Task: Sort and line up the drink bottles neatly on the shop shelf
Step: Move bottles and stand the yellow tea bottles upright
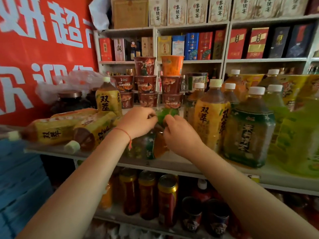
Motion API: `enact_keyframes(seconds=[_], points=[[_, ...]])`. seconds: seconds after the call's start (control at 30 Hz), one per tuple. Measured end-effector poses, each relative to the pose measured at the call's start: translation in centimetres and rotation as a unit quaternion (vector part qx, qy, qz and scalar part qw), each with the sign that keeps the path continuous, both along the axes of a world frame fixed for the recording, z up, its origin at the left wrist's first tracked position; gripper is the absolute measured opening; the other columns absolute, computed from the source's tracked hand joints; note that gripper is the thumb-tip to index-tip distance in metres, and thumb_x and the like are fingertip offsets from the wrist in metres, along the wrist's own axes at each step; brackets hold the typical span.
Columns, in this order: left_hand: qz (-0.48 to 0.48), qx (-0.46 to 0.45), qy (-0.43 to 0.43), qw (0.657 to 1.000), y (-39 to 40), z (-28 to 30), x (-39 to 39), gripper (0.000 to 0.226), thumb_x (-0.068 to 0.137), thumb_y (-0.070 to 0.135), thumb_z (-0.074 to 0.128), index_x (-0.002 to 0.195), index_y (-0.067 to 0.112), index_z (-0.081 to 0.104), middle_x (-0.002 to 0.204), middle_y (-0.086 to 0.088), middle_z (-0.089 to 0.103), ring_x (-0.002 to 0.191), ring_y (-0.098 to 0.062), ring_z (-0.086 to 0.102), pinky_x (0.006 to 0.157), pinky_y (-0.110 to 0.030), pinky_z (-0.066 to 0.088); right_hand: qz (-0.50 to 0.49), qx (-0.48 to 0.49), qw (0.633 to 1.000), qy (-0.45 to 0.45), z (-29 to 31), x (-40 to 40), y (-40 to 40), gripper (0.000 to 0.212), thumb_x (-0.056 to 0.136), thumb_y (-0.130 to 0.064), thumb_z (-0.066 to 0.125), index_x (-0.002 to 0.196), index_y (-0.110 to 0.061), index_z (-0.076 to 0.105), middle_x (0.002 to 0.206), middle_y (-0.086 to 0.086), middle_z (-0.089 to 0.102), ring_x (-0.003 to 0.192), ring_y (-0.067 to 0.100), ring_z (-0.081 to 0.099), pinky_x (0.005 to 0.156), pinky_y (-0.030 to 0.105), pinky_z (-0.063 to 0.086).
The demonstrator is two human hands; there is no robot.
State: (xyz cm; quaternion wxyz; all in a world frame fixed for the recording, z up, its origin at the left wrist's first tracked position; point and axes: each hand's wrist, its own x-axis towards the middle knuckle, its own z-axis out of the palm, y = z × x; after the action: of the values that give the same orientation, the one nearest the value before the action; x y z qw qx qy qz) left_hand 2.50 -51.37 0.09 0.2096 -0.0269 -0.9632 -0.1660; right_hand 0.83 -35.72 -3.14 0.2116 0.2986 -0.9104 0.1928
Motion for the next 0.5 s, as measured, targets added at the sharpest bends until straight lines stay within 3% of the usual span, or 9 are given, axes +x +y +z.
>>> enact_keyframes(seconds=[0.1,0.17,0.27,0.37,0.5], points=[[0.001,-0.061,-0.058,0.996,-3.0,-0.3,-0.4,0.031,0.101,0.033,0.051,0.115,0.016,0.073,0.115,-0.005,0.070,0.098,-0.020,0.063,0.086,-0.034,0.051,-0.085,-0.041,0.962,-0.258,0.2,-3.1,-2.5,0.028,0.098,-0.020,0.047,0.124,-0.013,0.046,0.118,0.011,0.055,0.106,0.028,0.057,0.082,0.036,0.051],[-0.005,-0.071,-0.082,0.994,-4.5,-0.1,-0.7,0.035,0.102,0.035,0.049,0.118,0.017,0.073,0.121,-0.005,0.068,0.106,-0.022,0.062,0.093,-0.037,0.051,-0.086,-0.055,0.938,-0.330,0.4,-4.6,-3.1,0.023,0.097,-0.018,0.049,0.118,-0.009,0.051,0.108,0.011,0.059,0.102,0.029,0.061,0.072,0.032,0.047],[-0.026,-0.087,-0.105,0.990,-5.6,0.0,-1.3,0.037,0.101,0.042,0.047,0.124,0.025,0.070,0.126,-0.001,0.066,0.111,-0.021,0.060,0.098,-0.040,0.050,-0.093,-0.052,0.928,-0.358,0.3,-5.6,-3.1,0.012,0.094,-0.015,0.055,0.091,-0.006,0.063,0.086,0.010,0.062,0.083,0.025,0.061,0.069,0.032,0.048],[-0.034,-0.104,-0.106,0.988,-6.3,-0.2,-2.1,0.042,0.098,0.049,0.047,0.133,0.032,0.062,0.132,0.000,0.062,0.116,-0.022,0.058,0.100,-0.040,0.049,-0.110,-0.129,0.906,-0.387,0.3,-6.1,-2.9,0.021,0.092,-0.020,0.066,0.102,-0.002,0.070,0.094,0.012,0.070,0.085,0.025,0.066,0.083,0.038,0.058],[-0.062,-0.068,-0.073,0.993,-7.3,0.1,-2.7,0.051,0.092,0.052,0.058,0.139,0.034,0.052,0.132,0.001,0.059,0.116,-0.022,0.058,0.097,-0.038,0.050,-0.110,-0.270,0.884,-0.366,2.7,-5.5,-3.5,0.023,0.097,-0.026,0.064,0.111,-0.009,0.062,0.095,0.009,0.062,0.079,0.020,0.058,0.063,0.030,0.052]])
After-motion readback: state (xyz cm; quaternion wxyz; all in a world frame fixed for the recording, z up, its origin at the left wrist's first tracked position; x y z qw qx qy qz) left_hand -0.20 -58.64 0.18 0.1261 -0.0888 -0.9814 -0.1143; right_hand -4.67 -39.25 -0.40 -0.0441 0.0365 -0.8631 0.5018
